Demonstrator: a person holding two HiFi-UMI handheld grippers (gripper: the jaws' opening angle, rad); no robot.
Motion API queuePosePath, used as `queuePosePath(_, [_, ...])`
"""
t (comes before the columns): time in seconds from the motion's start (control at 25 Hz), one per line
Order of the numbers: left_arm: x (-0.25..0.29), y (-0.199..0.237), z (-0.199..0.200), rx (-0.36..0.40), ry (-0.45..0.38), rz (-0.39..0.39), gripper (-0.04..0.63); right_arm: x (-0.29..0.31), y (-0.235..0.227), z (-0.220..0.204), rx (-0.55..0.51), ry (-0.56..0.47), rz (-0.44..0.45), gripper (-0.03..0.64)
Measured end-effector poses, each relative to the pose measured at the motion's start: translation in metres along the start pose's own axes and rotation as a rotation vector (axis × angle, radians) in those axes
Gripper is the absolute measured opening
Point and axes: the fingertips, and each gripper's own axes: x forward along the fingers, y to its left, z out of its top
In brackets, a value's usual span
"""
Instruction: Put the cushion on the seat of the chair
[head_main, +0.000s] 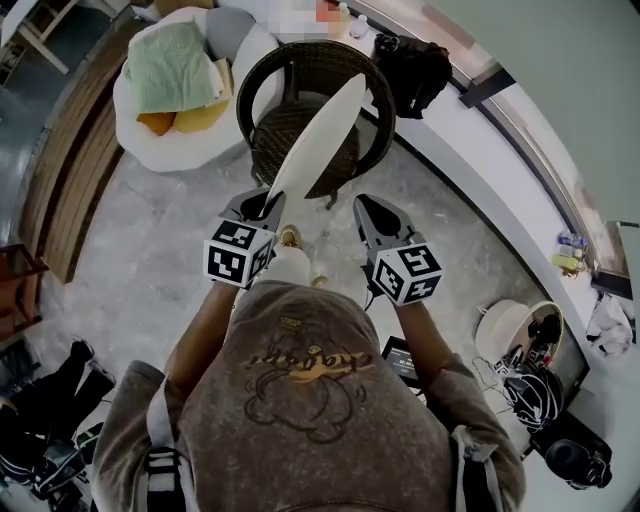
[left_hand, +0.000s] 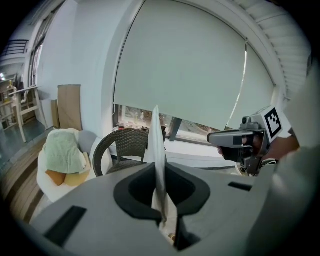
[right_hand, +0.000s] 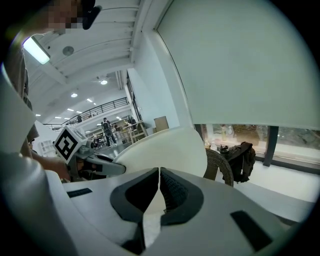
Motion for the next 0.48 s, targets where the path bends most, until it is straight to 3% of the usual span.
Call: queuePosePath(0.48, [0.042,0.031,0.007,0.019,0.073,-0.073,0.035,0.041,-0.029,0.007,0.037,0.029,-0.043,0.025])
